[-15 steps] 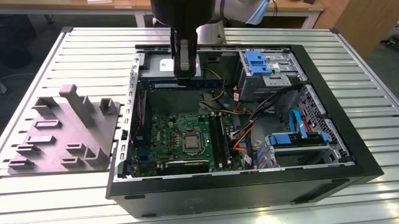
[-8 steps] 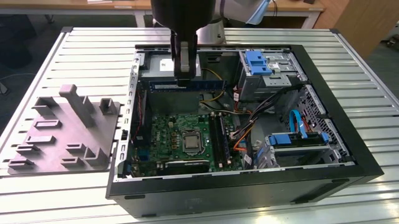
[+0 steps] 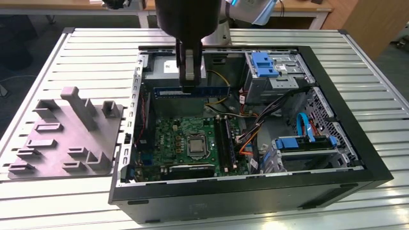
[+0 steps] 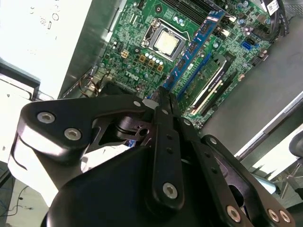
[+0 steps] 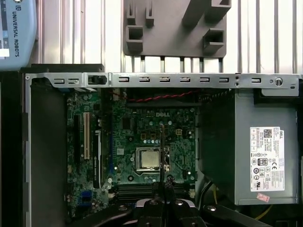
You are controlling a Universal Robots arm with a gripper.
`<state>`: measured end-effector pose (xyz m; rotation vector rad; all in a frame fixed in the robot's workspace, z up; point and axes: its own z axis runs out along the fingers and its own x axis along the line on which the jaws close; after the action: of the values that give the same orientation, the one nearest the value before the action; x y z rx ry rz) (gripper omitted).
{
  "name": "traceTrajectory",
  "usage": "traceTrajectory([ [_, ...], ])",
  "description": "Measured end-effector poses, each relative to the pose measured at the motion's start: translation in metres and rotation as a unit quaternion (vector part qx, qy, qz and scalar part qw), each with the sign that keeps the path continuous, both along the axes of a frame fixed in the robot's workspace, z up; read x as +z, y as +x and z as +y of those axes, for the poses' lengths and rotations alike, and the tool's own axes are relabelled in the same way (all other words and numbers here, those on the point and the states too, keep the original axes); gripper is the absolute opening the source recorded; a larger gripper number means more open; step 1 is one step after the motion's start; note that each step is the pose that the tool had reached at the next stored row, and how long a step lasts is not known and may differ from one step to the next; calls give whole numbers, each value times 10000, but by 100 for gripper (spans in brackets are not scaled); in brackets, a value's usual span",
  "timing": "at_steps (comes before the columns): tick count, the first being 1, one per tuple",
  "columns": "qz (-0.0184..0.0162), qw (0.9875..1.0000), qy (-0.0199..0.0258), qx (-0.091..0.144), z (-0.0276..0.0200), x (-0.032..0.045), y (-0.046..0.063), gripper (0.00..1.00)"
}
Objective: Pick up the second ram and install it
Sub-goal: 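Pick up the second ram and move it above second insertion slot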
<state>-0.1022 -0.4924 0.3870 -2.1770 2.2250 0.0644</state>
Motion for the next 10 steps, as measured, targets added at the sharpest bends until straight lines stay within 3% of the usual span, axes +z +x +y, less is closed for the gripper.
traceTrajectory([
  [10, 0, 10000, 0, 0, 0, -130, 37, 12],
])
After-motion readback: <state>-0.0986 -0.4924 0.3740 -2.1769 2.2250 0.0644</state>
